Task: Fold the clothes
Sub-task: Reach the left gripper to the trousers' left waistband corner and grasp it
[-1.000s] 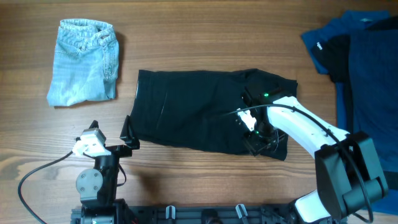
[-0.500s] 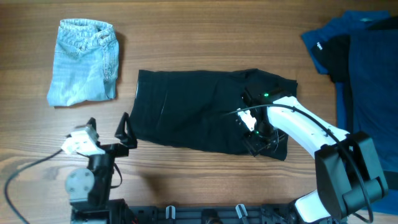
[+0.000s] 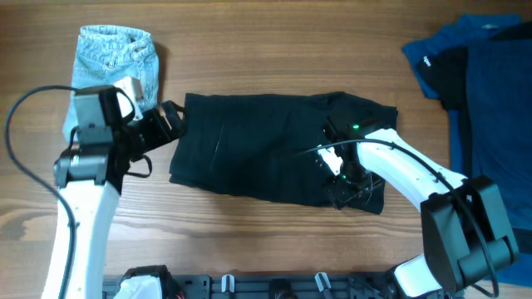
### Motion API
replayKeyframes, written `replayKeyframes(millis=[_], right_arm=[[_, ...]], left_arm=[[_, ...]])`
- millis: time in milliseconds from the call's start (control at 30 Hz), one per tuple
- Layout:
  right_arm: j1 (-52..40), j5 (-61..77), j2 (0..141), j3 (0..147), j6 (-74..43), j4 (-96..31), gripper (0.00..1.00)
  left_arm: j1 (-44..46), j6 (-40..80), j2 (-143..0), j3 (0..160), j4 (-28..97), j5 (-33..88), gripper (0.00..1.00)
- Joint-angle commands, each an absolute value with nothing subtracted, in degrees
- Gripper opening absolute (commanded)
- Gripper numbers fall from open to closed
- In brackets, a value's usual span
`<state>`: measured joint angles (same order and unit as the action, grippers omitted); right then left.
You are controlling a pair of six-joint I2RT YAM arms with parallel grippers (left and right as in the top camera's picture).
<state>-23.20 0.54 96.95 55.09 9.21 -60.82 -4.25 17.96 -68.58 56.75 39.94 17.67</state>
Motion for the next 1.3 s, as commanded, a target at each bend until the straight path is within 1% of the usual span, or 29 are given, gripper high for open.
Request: replayKeyframes(millis=[0,200,267,333,400,467,767,867,933,1067,1267], right_arm=[[-23.44,-0.23,97.62,55.55,8.88,-60.84,0.73],[-23.44,-0.23,97.62,55.55,8.86,-60.66,0.73],[-23.44,-0.23,97.62,55.55,8.86,-60.66,0.74],[-23.44,-0.23,97.62,55.55,8.97,-60.64,0.74],[-23.44,-0.23,97.62,55.55,8.99,-60.62,0.75],[-23.44,-0.23,97.62,55.55,8.99,-60.62,0.75],[-23.44,-0.23,97.62,55.55,8.95,-60.64,0.76],[-23.44,-0.21,97.62,55.55,8.93,-60.64,0.76],[-23.44,-0.21,97.62,55.55,8.88,-60.55,0.76],[-23.44,-0.21,97.62,55.55,8.88,-60.64,0.77],[-23.44,-0.21,97.62,55.55,8.91,-60.64,0.77]], left_arm=[[-4.62,18.48,-71.9,57.45,40.1,19.49,1.0],[-4.62,18.5,-74.3,57.32,39.97,18.17,0.99],[-4.62,19.4,-75.55,57.28,41.01,16.58,0.96],[-4.62,23.16,-78.22,57.21,42.57,16.21,0.94],[-4.62,24.51,-80.62,57.21,44.38,16.21,0.81],[-4.62,24.99,-82.94,57.19,45.6,16.21,0.76],[-4.62,26.41,-96.64,56.4,45.69,13.82,0.77],[-4.62,26.39,-97.3,56.4,47.35,13.61,0.77],[-4.62,26.39,-97.3,56.34,47.66,13.15,0.79],[-4.62,26.39,-97.3,55.96,47.97,11.03,0.8],[-4.62,27.81,-97.3,53.34,44.51,10.87,0.79]])
